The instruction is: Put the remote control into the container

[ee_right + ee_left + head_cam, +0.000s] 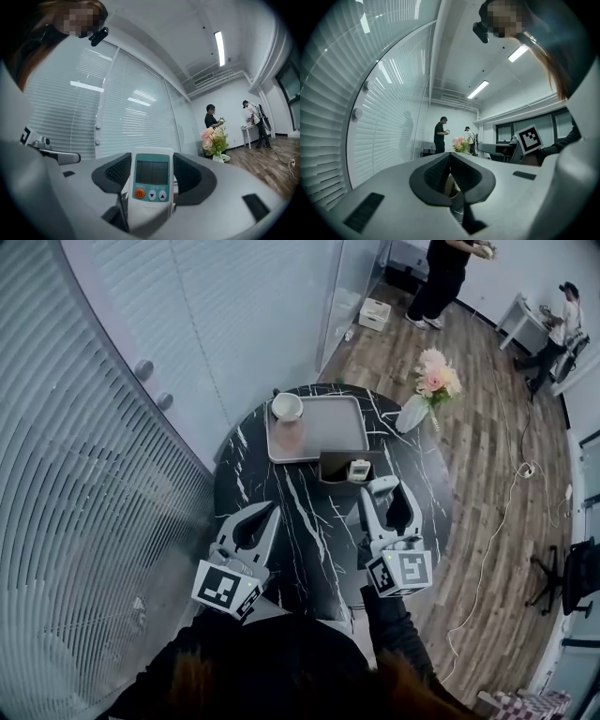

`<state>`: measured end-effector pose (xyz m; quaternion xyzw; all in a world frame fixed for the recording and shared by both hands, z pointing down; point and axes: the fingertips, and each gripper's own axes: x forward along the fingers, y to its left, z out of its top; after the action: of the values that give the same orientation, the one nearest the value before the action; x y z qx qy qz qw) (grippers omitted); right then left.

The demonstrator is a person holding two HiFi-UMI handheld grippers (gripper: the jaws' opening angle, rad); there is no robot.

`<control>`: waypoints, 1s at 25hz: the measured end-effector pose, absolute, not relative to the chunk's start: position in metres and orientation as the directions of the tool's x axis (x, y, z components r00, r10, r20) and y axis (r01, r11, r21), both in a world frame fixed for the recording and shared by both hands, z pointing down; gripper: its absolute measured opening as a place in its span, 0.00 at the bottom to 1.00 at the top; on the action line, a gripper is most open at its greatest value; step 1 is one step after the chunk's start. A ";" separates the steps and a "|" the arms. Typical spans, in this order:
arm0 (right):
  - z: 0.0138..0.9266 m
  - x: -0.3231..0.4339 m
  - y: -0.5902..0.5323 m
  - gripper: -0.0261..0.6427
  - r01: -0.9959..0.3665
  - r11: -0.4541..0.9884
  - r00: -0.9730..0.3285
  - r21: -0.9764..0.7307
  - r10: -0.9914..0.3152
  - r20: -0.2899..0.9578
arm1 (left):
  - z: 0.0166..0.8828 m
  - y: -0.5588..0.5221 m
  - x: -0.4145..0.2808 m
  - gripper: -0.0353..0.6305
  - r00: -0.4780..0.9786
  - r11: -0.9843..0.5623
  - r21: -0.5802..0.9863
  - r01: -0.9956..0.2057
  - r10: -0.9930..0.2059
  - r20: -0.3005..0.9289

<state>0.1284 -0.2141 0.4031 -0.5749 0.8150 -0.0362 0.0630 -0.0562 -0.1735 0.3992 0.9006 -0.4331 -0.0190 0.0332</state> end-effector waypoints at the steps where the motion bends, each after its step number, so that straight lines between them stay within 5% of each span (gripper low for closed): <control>1: 0.404 0.128 -0.222 0.46 -0.937 0.325 -0.319 -0.130 -0.946 -0.062 | 0.399 -0.176 -0.059 0.07 0.623 -0.621 0.077 -0.780 -0.782 -0.004; 25: 0.498 0.116 -0.347 0.46 -0.985 0.100 -0.096 -0.139 -0.995 -0.034 | 0.413 -0.210 -0.093 0.07 0.637 -0.633 0.071 -0.771 -0.768 0.072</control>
<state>0.1155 -0.3468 0.4977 -0.6696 0.7393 -0.0400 0.0596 -0.0930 -0.2098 0.4128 0.9033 -0.4260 0.0176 0.0477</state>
